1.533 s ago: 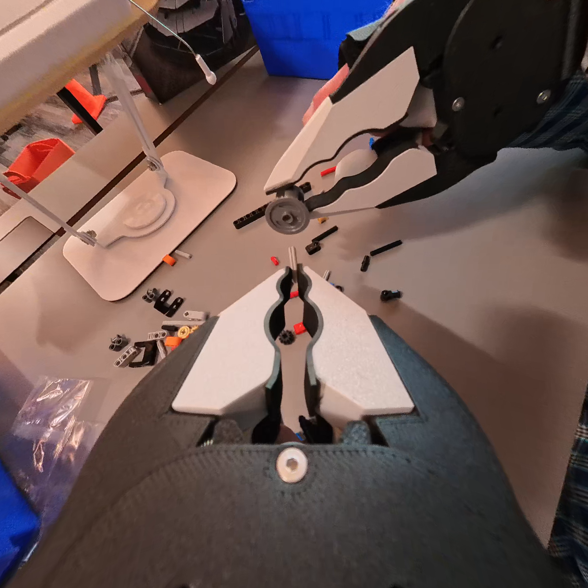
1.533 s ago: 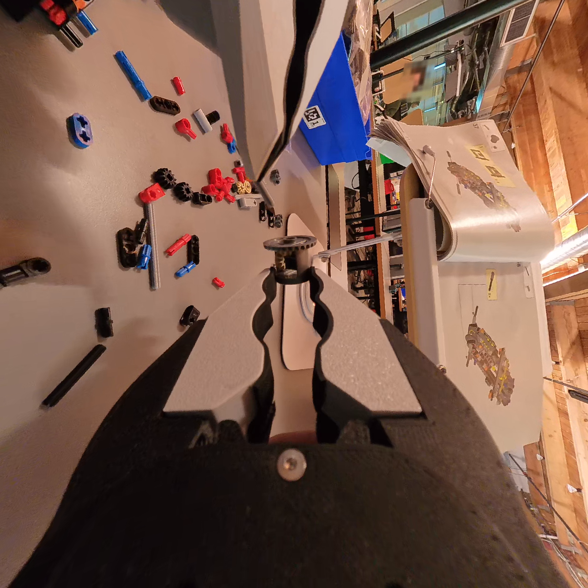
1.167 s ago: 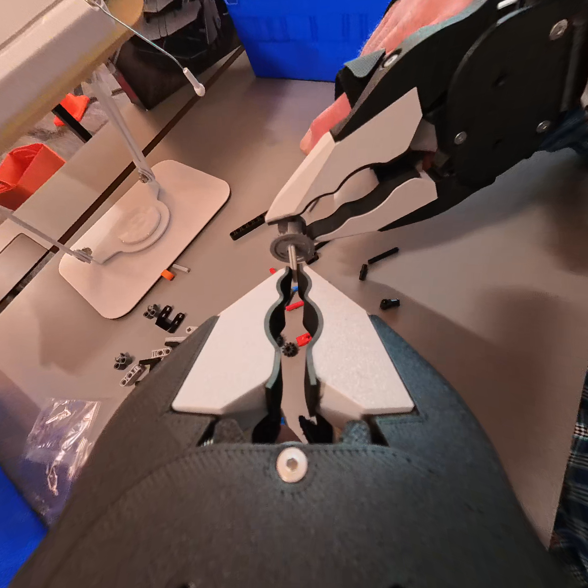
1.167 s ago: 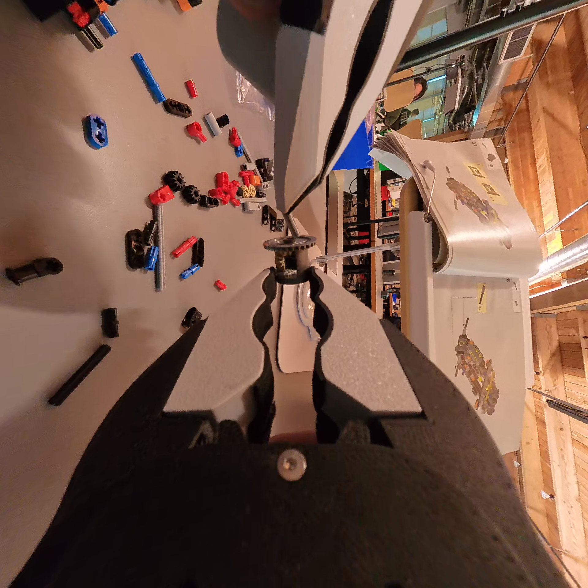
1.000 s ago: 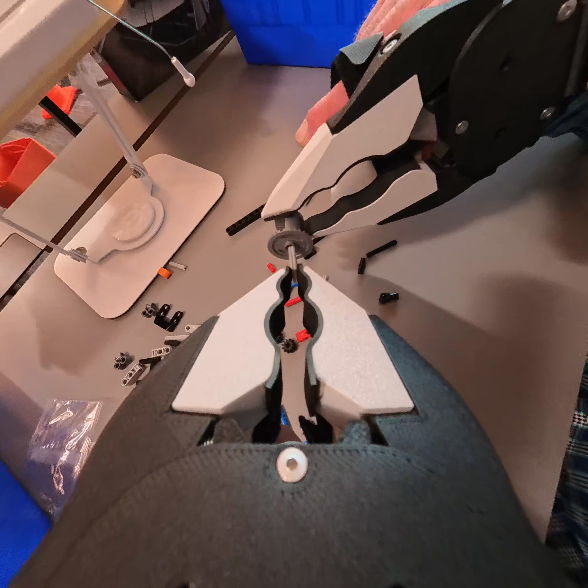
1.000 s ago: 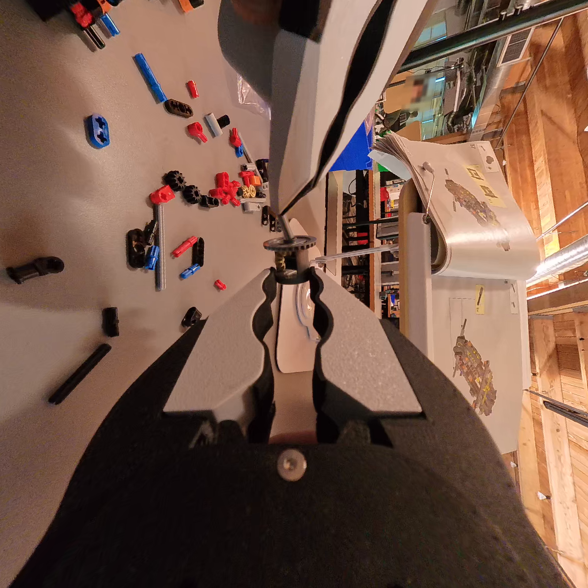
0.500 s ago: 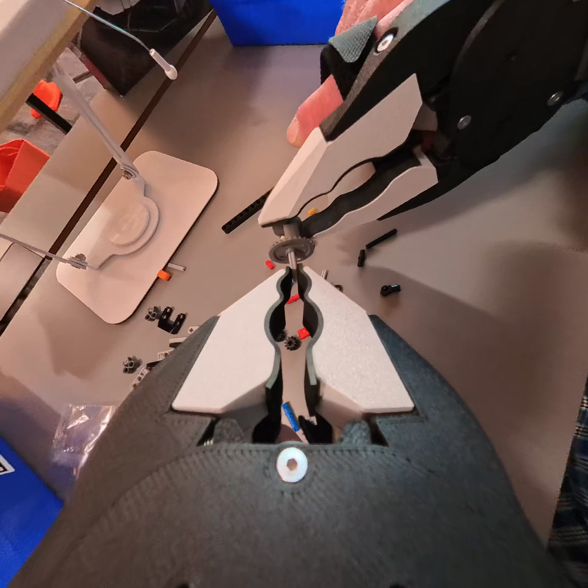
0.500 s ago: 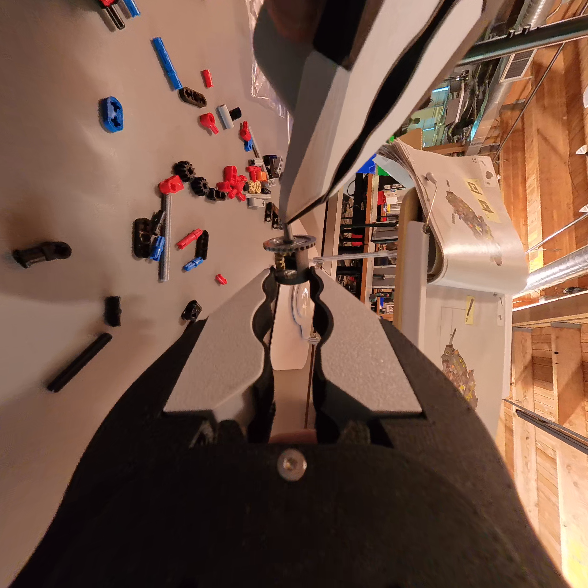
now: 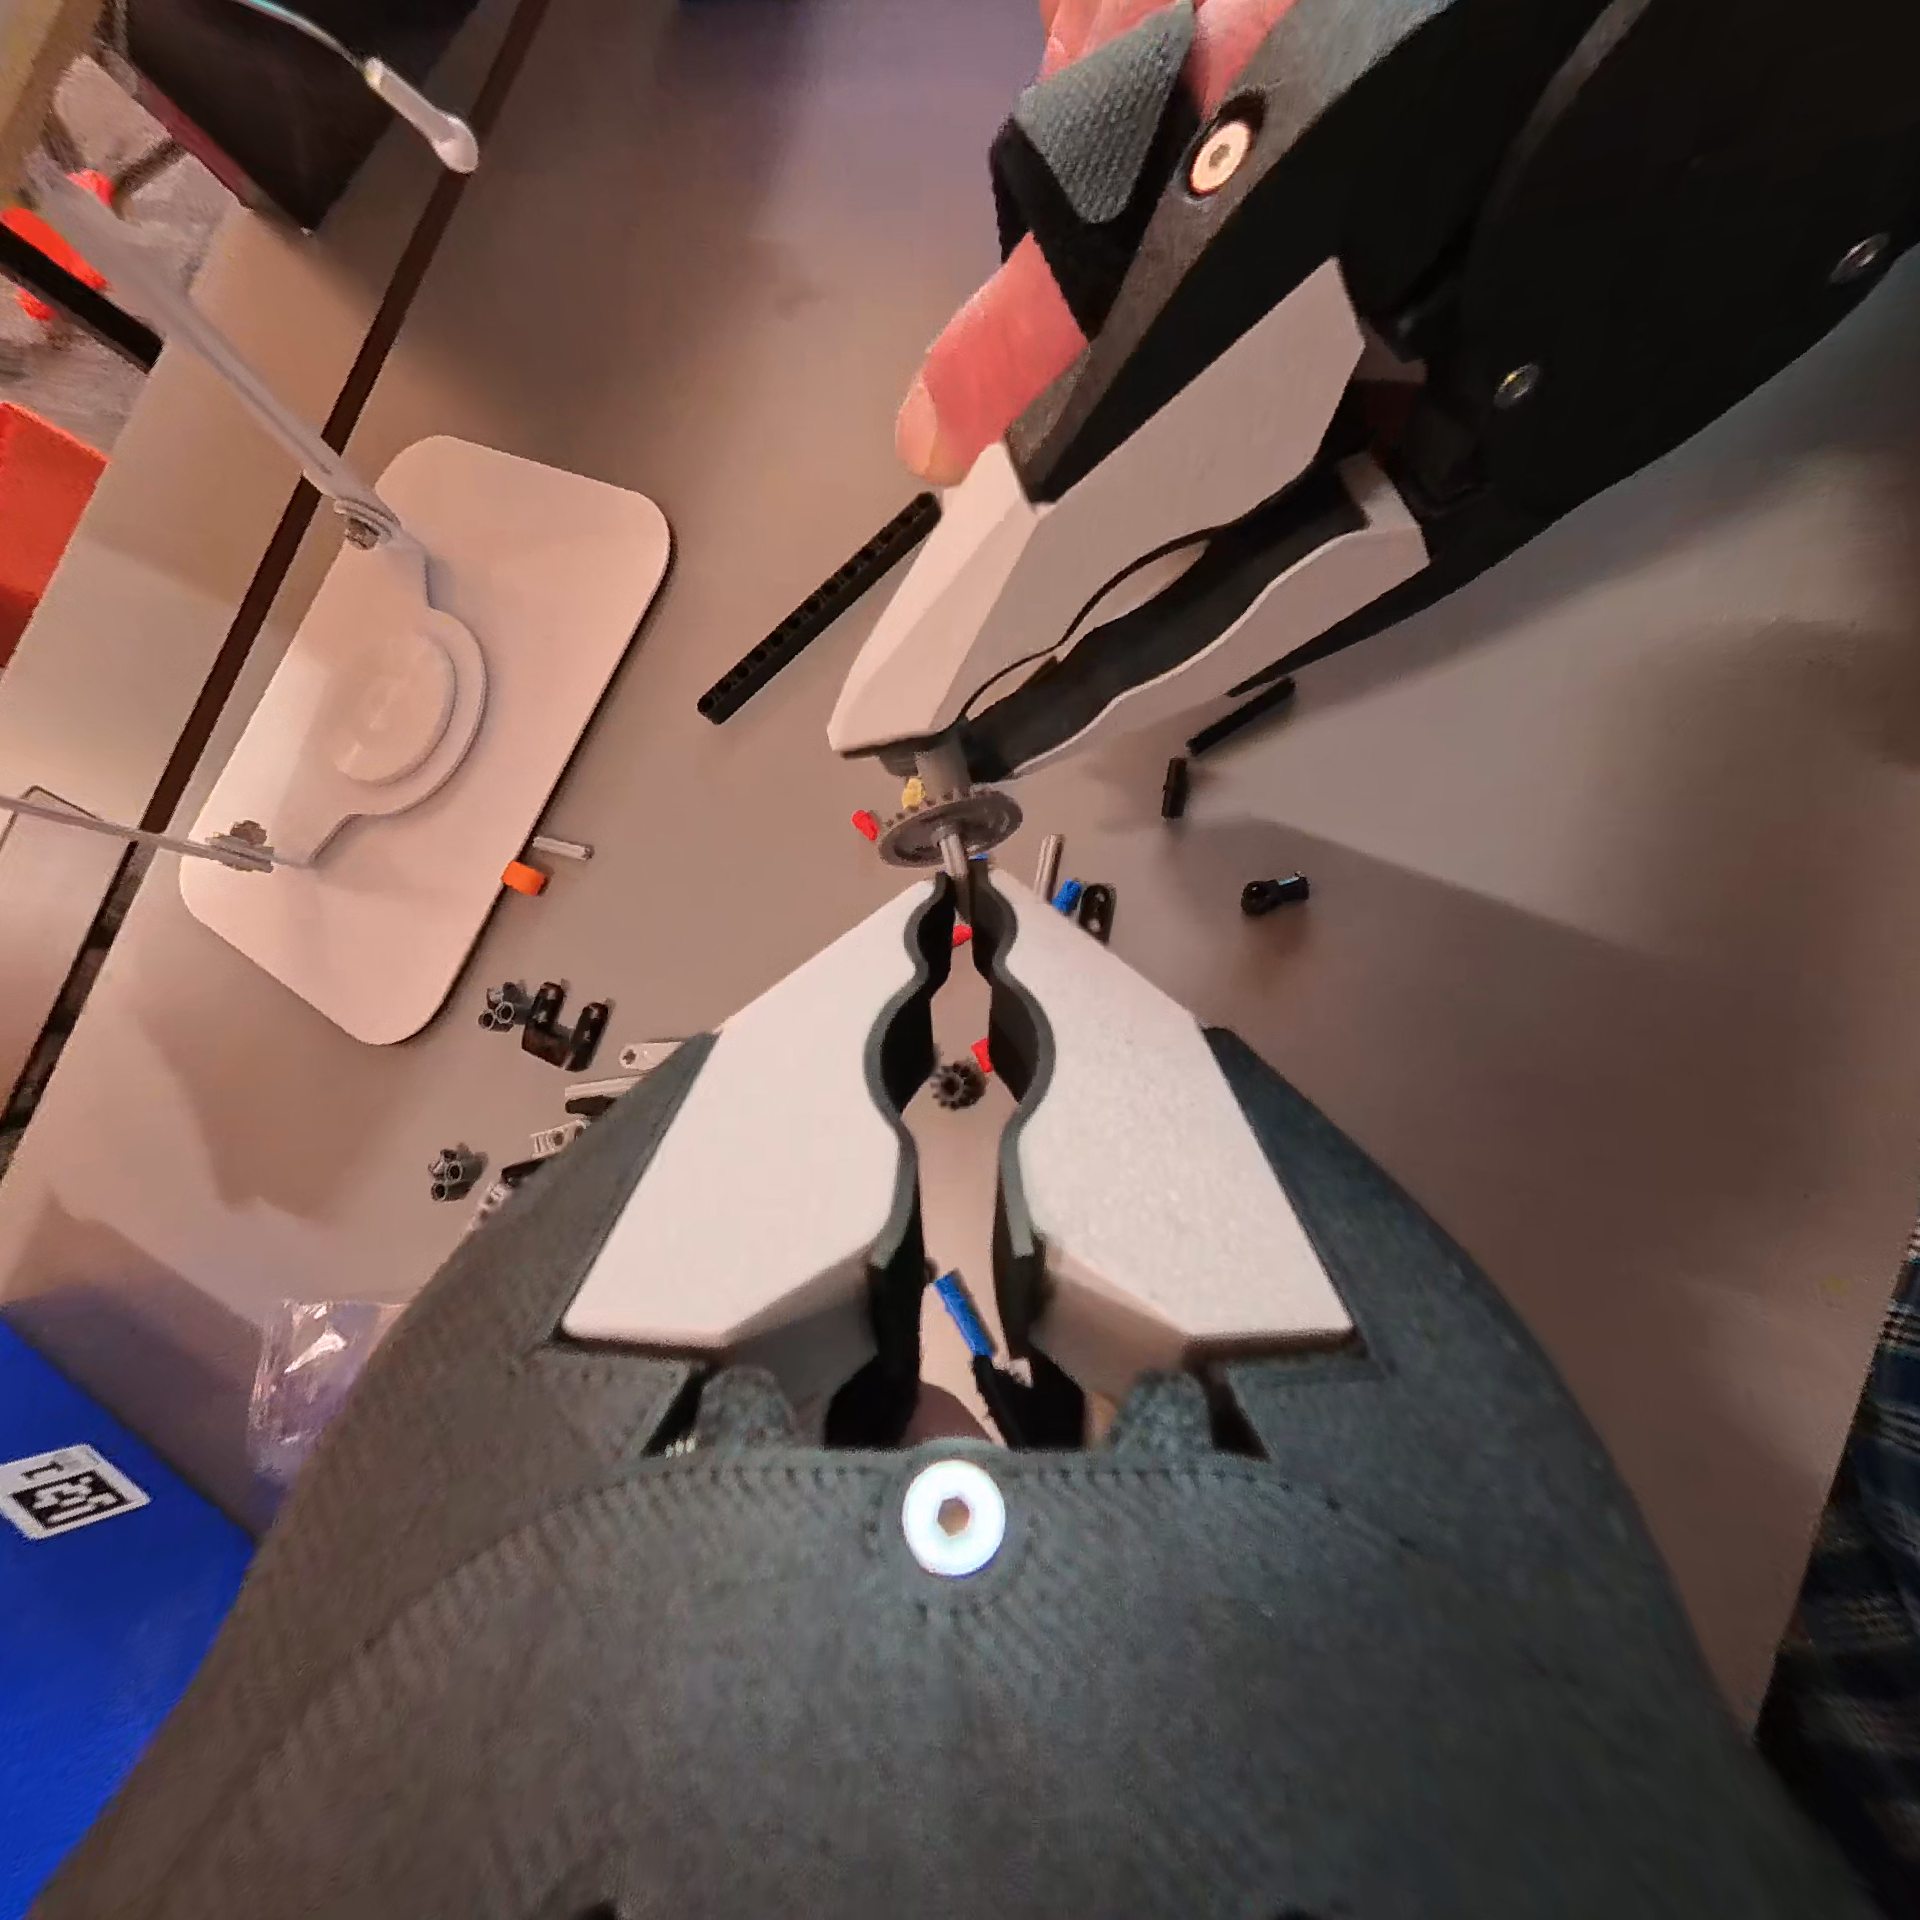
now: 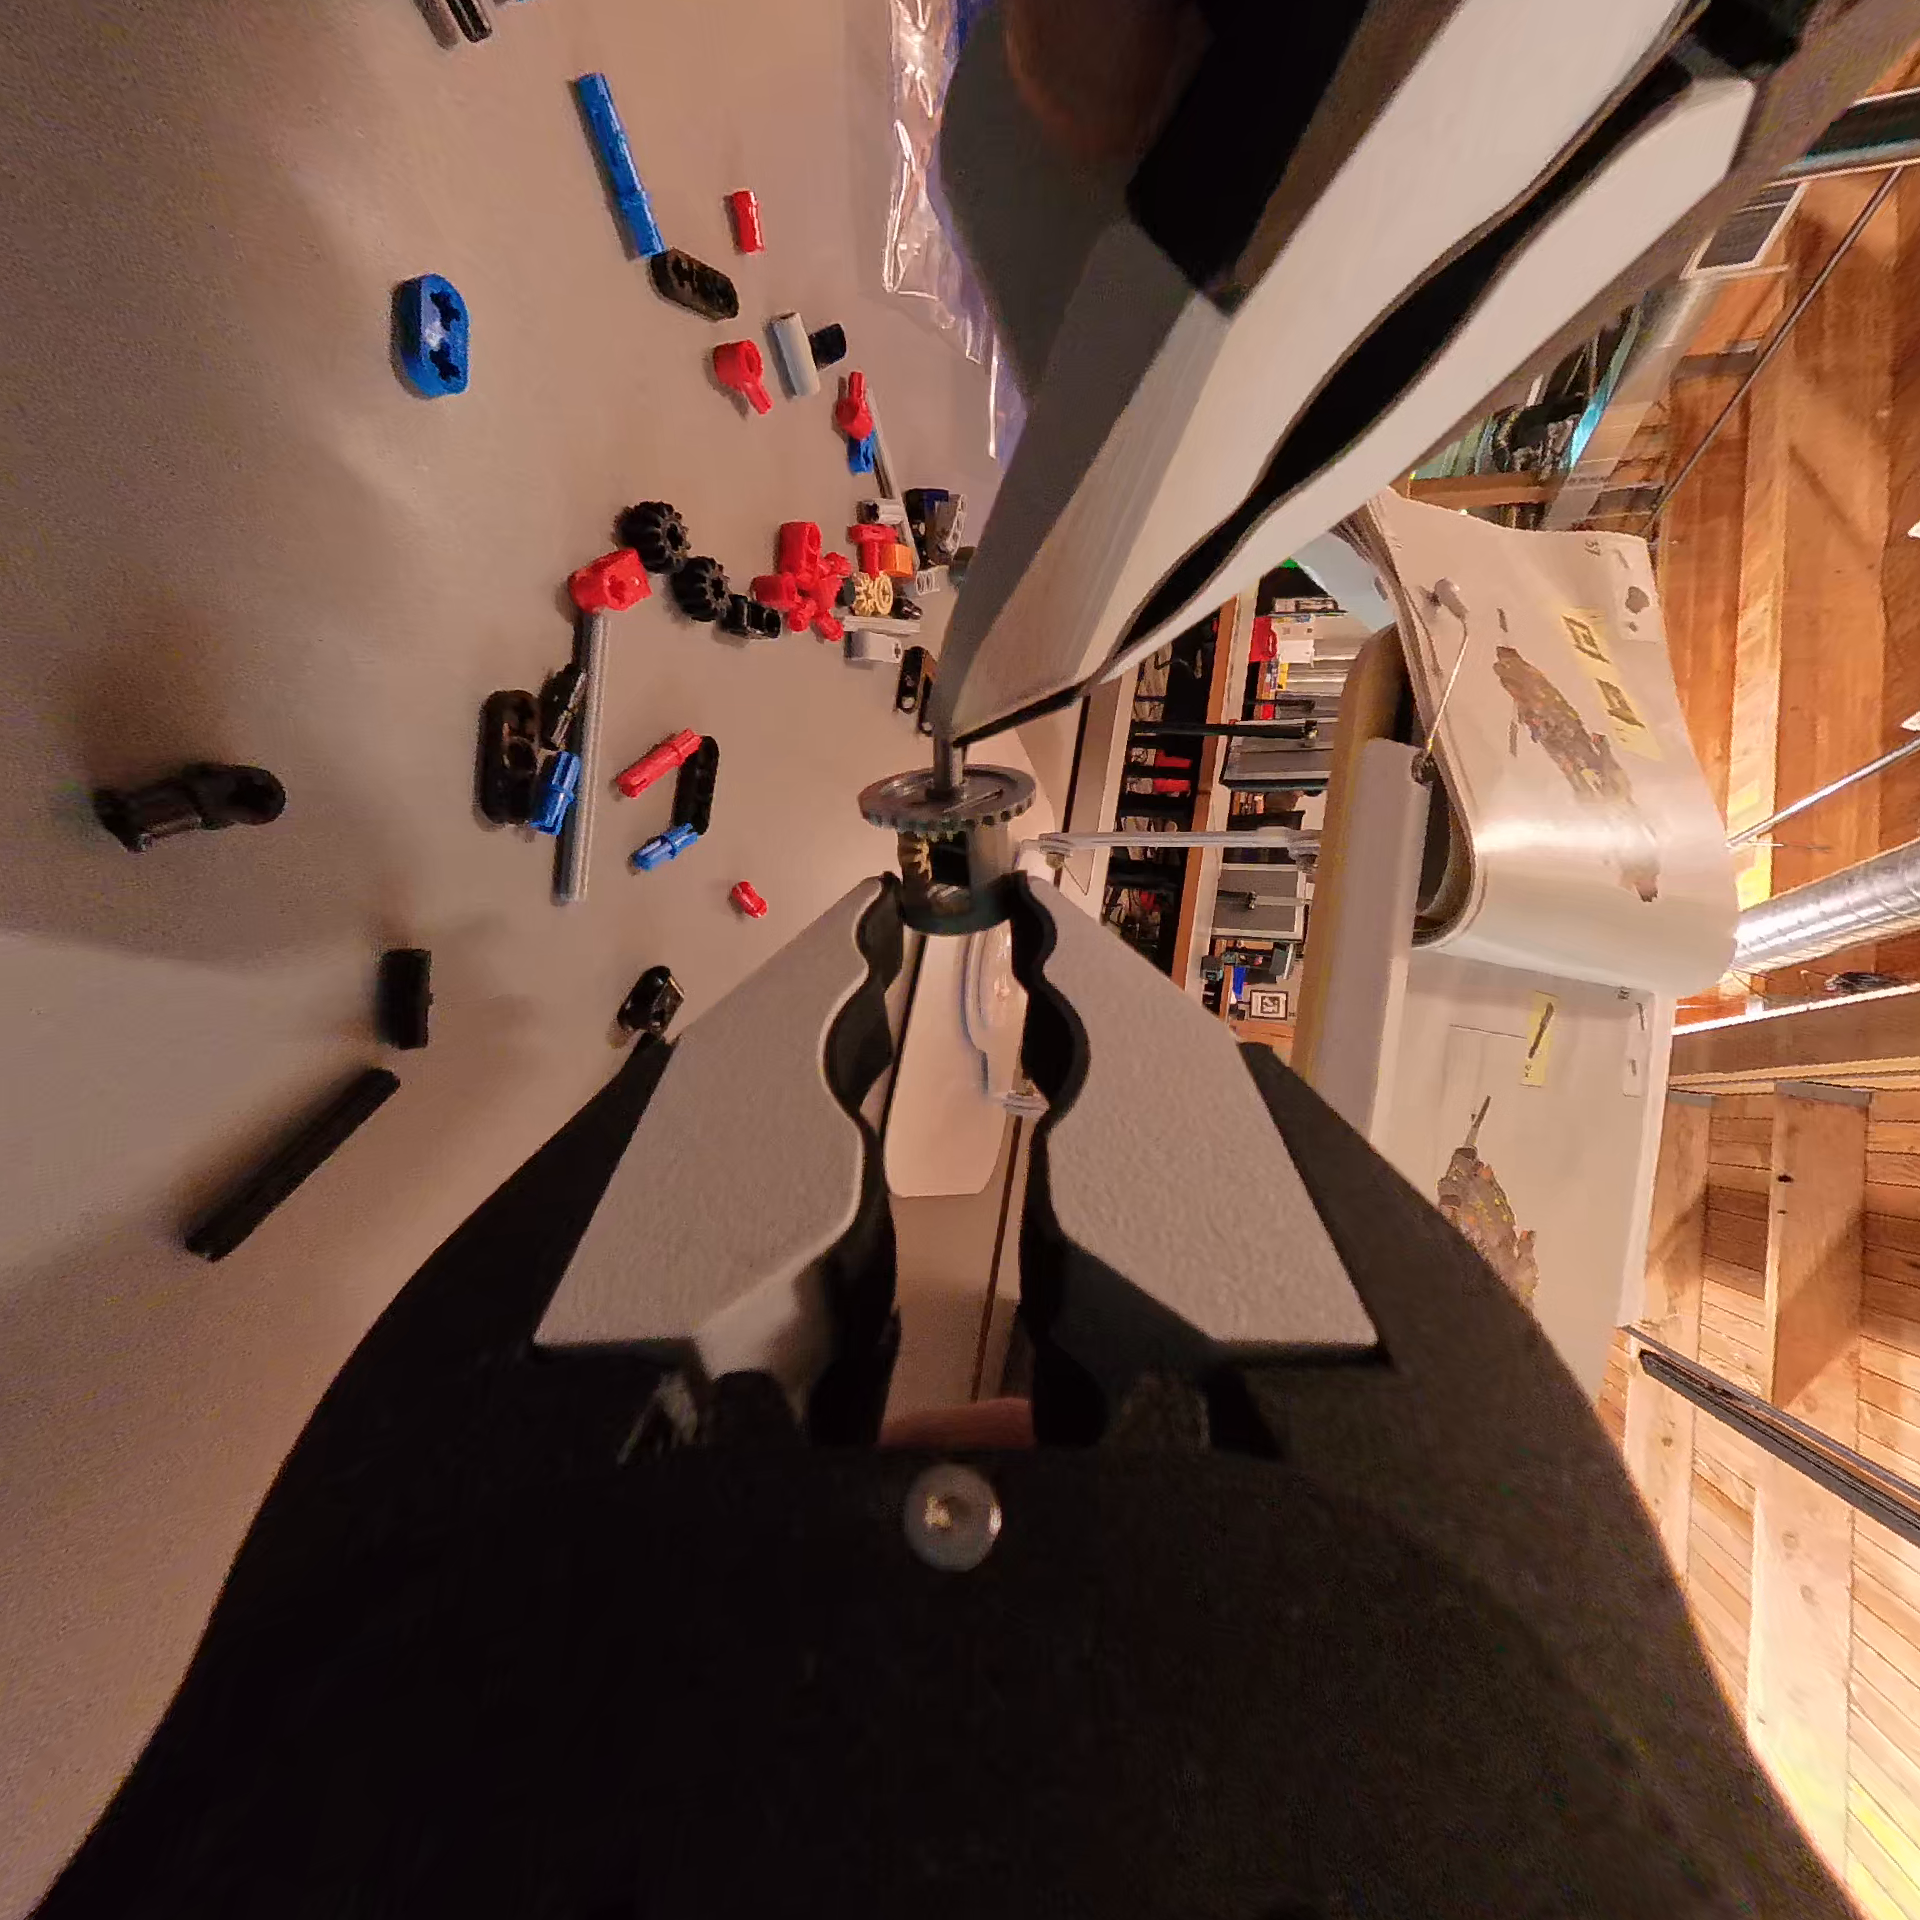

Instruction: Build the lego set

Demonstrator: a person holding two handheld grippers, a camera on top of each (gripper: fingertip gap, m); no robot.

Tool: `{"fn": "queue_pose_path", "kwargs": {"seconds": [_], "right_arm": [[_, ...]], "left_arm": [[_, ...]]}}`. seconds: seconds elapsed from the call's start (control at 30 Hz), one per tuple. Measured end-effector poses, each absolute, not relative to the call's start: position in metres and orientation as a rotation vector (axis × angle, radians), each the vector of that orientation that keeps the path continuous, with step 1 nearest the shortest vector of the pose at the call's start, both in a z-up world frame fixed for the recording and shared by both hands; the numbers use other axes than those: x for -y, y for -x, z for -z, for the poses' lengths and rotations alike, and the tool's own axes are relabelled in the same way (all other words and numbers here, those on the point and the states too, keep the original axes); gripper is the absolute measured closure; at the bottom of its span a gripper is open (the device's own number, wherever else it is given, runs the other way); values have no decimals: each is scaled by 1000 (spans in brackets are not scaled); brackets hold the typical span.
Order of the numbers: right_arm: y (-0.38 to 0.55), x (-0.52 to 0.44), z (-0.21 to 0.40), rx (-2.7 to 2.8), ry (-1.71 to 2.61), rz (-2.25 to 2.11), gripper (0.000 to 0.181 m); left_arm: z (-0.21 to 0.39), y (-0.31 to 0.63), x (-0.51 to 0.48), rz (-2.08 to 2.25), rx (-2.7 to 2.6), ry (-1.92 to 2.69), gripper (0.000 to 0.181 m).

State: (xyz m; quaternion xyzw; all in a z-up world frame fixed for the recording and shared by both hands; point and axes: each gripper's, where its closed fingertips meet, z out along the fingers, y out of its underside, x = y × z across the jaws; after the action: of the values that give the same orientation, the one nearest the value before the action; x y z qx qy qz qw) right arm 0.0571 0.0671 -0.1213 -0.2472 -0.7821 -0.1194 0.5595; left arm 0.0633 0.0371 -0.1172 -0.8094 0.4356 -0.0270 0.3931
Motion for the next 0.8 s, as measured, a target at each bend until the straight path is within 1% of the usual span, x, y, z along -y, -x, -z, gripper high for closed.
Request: {"fn": "queue_pose_path", "kwargs": {"seconds": [0.23, 0.57, 0.8], "right_arm": [[-57, -66, 124, 1858, 584, 307, 164], [-58, -67, 130, 1879, 598, 314, 163], [-60, -70, 148, 1937, 652, 293, 163]], "left_arm": [[121, -64, -36, 19, -1144, 2064, 181], [125, -68, -35, 212, -1101, 2124, 181], [140, -67, -39, 220, -1150, 2164, 181]]}}
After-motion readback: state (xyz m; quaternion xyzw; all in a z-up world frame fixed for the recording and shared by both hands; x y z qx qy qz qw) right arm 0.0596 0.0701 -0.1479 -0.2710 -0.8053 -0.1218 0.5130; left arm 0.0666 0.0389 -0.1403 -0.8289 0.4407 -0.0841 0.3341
